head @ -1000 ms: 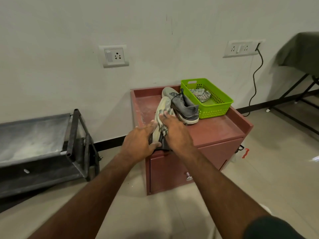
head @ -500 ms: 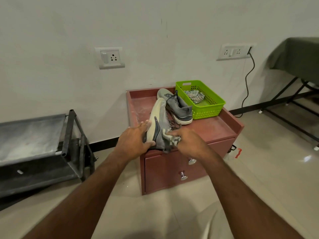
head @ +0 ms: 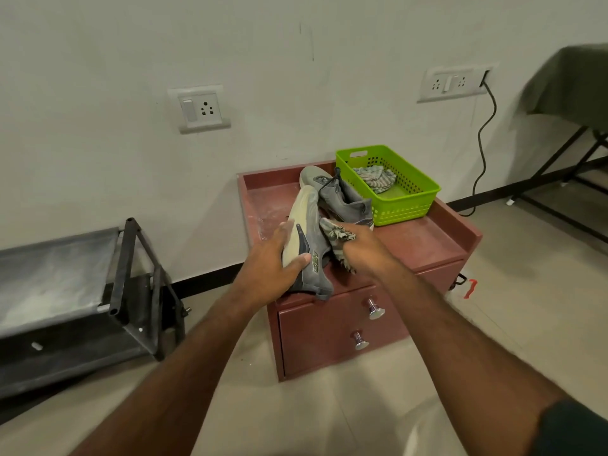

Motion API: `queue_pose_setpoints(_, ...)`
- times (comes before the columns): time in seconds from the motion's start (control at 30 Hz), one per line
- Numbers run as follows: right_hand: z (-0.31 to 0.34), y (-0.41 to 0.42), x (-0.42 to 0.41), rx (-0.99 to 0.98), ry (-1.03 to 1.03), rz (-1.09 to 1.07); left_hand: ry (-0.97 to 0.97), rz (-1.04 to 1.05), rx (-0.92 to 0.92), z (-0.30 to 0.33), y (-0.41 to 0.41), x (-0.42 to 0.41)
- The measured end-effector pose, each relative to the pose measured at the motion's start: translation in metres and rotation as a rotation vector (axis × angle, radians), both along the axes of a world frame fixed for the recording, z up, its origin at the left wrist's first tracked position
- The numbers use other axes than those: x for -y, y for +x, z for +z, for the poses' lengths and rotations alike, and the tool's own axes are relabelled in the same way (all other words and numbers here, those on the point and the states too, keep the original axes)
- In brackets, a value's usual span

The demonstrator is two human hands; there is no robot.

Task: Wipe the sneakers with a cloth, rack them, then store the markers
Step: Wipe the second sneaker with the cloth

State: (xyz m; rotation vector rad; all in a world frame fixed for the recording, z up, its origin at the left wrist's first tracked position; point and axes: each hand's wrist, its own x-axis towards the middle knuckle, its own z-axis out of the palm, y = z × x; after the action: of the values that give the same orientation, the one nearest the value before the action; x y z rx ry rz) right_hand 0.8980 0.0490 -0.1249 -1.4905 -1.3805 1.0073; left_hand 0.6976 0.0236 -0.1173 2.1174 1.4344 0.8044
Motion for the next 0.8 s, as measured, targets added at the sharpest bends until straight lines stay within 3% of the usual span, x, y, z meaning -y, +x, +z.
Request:
queue_pose_setpoints(0.17,0.004,-0.003,0.006,-0.181,-0.072,0.044,-0.015,0.066,0.058,0.005,0.006,-0.001)
queue_pose_setpoints(0.4,0.022,0.006,0.043,-0.265,-0.196,0.193,-0.039,0.055,0.007,0.017,0.007,0.023)
queue_pose_setpoints(0.63,0.03,0.007,0.073,-0.002,-0.291,0.203,0.006,0.049,-0.054,0.018,-0.022,0.06)
queue_pose_setpoints(0.8,0.038,0.003,0.076,0.048,-0.27,0.104,0.043,0.015,-0.192,0.008,-0.027,0.066)
